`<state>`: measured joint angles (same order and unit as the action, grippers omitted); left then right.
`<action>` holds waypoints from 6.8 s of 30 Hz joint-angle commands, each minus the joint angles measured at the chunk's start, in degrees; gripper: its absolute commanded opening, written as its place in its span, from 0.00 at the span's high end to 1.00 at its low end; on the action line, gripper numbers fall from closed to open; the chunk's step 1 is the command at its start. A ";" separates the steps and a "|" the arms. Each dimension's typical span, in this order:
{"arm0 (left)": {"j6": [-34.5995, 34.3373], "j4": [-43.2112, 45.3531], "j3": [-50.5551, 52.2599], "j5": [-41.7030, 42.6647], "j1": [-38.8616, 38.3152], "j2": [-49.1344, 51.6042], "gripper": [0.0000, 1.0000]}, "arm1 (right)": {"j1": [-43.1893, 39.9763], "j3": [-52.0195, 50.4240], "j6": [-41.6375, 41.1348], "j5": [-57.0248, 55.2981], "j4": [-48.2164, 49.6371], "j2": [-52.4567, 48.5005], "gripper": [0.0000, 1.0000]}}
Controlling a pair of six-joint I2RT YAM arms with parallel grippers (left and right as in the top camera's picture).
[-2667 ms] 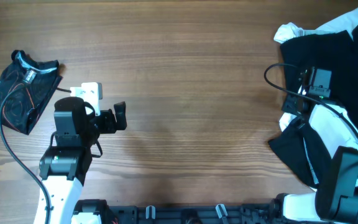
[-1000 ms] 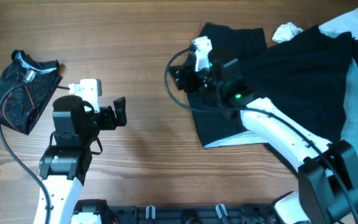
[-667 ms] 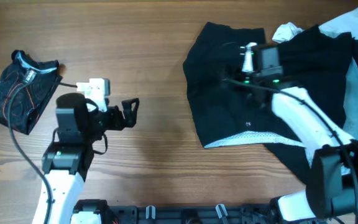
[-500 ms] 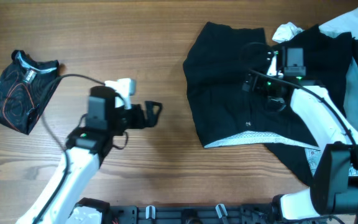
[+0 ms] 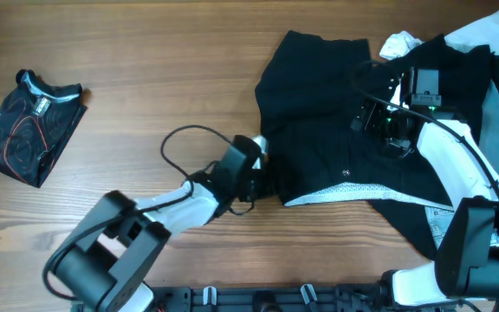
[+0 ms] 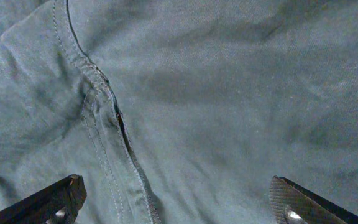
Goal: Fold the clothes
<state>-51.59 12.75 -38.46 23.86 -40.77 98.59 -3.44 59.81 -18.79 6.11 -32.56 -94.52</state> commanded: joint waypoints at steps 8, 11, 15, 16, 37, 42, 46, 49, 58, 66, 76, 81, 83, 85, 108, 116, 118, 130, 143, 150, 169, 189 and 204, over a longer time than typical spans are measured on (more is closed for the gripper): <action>3.32 -1.90 1.14 -2.21 3.91 0.90 0.96 | -0.17 0.61 0.76 -0.59 -0.94 0.02 0.00; 14.19 -12.50 -0.39 -2.49 15.45 -7.17 0.96 | -0.17 0.61 0.76 -0.57 -0.96 0.02 0.00; 25.92 -21.03 -8.33 -7.41 37.22 -16.06 0.96 | -0.17 0.61 0.76 -0.09 -0.96 0.09 0.00; 25.92 -19.82 -10.67 -7.41 41.86 -16.20 0.96 | -0.17 0.61 0.74 -0.04 -0.96 0.13 0.00; 13.60 -68.32 -9.97 -0.44 35.98 -15.28 0.00 | -0.11 -4.00 -7.39 14.84 -0.85 0.22 0.09; -0.39 -66.53 -3.76 -0.52 30.21 -15.28 0.00 | 0.15 -4.02 -8.20 14.71 -0.87 0.22 0.08; -11.54 -64.85 -3.41 -1.18 30.23 -15.28 0.00 | 0.15 -4.02 -8.17 14.51 -0.90 0.22 0.07; -19.71 -62.62 -3.37 -6.40 29.88 -15.28 0.00 | 0.15 -4.02 -8.17 14.51 -0.90 0.22 0.06; -31.63 -55.67 -0.11 -10.88 26.91 -15.28 0.45 | 0.15 -4.02 -8.17 13.88 -0.92 0.22 0.05; -31.06 -58.42 -0.09 -13.62 26.62 -15.28 0.96 | 0.15 -4.02 -8.17 13.64 -1.20 0.22 0.05; -9.60 -69.85 -0.13 -17.99 39.28 -22.43 0.96 | 1.42 -9.60 -8.41 15.45 -4.35 0.22 0.04; -8.76 -71.10 -0.11 -19.04 40.57 -23.17 0.96 | 4.72 -14.01 -12.13 17.14 1.99 0.22 0.04; -8.72 -71.10 -0.11 -19.06 40.57 -23.17 0.96 | 6.43 -14.47 -14.36 17.05 4.17 0.20 0.05; -8.59 -71.08 -0.11 -19.06 40.57 -23.17 0.96 | 8.55 -14.47 -16.87 17.09 6.03 0.22 0.06; 15.41 -86.03 -31.52 -18.10 40.52 -36.28 0.96 | -2.71 0.35 -5.14 6.95 -7.19 27.69 0.96; 18.12 -85.18 -35.98 -25.55 40.52 -50.31 0.96 | -5.64 7.82 4.37 -0.33 -7.74 36.28 0.96; 14.95 -82.84 -35.89 -29.46 40.54 -49.55 0.96 | -5.64 7.82 5.53 0.92 -3.91 33.62 0.96; 0.09 -80.65 -35.69 -40.26 40.70 -17.77 0.96 | 1.86 7.80 6.80 13.90 19.71 2.84 0.96; -9.11 -74.86 -31.61 -47.76 42.29 -10.45 0.96 | 8.90 7.80 6.69 13.27 37.64 -10.51 0.95; -9.09 -67.04 -30.84 -47.50 42.58 -2.12 0.50 | 11.21 7.80 6.71 13.29 51.21 -16.41 0.50; 13.90 -55.74 -13.27 -22.36 42.56 -2.12 0.00 | 11.08 7.80 6.58 7.65 19.63 -16.39 0.46; 24.22 -62.14 -17.11 -15.58 49.16 -7.41 0.96 | 26.80 7.80 7.87 16.48 15.21 -9.79 0.60; 25.70 -77.99 -33.27 -0.52 52.50 -21.77 0.96 | 48.52 7.89 -2.32 38.97 38.97 -26.03 0.68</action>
<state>-27.03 -66.02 -70.15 14.68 11.70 80.05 43.99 67.16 -18.55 39.83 4.34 -119.94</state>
